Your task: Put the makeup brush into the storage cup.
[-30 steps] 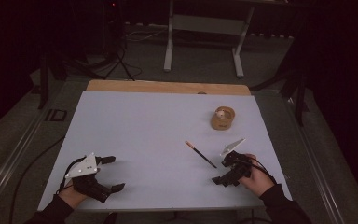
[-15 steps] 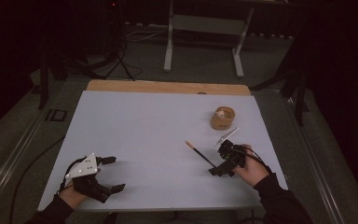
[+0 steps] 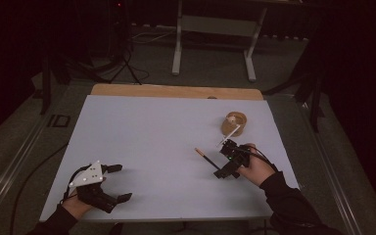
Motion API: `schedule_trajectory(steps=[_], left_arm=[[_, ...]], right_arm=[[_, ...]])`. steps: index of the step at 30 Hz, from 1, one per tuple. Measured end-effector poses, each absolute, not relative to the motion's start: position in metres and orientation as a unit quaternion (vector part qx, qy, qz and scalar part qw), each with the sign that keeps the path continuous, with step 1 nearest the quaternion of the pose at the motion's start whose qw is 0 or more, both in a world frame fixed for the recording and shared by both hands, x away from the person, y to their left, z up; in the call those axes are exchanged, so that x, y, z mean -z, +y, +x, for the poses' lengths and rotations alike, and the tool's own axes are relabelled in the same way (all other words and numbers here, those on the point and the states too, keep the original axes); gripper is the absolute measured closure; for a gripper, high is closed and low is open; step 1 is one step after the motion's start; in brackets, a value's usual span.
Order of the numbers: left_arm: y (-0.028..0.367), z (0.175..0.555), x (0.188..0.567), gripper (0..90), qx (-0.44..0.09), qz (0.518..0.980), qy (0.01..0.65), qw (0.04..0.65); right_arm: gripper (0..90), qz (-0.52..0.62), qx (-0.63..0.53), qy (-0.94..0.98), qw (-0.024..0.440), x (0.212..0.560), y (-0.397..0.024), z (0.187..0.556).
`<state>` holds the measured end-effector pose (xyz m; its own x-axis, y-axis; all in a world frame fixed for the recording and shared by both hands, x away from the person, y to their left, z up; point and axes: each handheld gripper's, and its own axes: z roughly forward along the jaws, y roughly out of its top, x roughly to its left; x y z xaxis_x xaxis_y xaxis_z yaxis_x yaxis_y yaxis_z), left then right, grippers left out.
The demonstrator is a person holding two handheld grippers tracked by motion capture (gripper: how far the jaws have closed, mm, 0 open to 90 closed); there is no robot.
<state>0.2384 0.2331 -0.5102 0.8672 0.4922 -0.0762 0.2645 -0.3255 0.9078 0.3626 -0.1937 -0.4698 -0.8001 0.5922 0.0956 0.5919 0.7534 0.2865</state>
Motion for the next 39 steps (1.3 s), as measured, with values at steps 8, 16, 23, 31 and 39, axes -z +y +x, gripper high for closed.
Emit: schedule_trajectory(steps=[8,16,23,31,39], left_arm=[[0.233,0.239,0.509,0.4,-0.104,0.802,0.241,0.537],[0.234,0.24,0.51,0.3,-0.1,0.801,0.243,0.539],[0.234,0.24,0.51,0.4,-0.097,0.803,0.245,0.535],[0.234,0.241,0.511,0.3,-0.095,0.804,0.243,0.533],[0.234,0.241,0.511,0.3,-0.095,0.805,0.244,0.533]], right_arm=[[11.5,0.316,-0.152,0.936,0.001,0.469,-0.179,0.372],[17.0,0.298,-0.142,0.944,-0.002,0.465,-0.167,0.383],[38.9,0.293,-0.142,0.945,0.004,0.457,-0.149,0.397],[49.1,0.283,-0.145,0.948,0.014,0.457,-0.135,0.404],[57.1,0.28,-0.133,0.95,0.03,0.465,-0.122,0.411]])
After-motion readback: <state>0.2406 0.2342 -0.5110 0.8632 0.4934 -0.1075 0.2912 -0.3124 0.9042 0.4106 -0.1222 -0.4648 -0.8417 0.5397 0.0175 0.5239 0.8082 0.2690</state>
